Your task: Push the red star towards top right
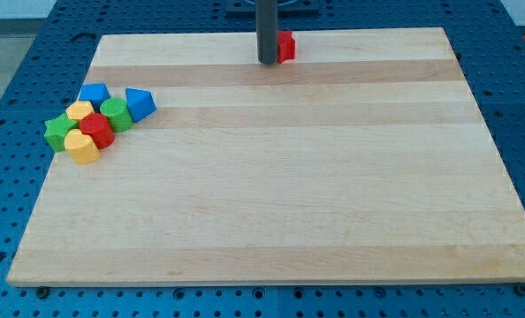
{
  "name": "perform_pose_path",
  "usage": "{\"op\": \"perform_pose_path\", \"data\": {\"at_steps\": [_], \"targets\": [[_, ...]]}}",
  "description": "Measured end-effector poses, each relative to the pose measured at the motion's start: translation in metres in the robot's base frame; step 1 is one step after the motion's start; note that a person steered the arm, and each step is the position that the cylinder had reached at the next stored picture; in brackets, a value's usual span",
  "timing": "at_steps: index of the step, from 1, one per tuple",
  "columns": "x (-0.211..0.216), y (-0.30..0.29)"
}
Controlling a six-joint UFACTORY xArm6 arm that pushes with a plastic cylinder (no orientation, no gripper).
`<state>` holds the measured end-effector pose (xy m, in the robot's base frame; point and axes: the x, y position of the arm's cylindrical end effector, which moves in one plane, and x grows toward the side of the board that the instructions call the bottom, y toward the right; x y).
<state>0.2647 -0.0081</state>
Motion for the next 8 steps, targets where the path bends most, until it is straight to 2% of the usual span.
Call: {"op": "perform_pose_path", "data": {"at_steps": [1,2,3,4,6,7,8], "targets": [[0.014,-0.039],[0.005,-0.065],[-0.029,-0.064],[-0.046,-0.032],[-0.029,0.119],[-0.033,0.119],[-0.043,0.073]]}}
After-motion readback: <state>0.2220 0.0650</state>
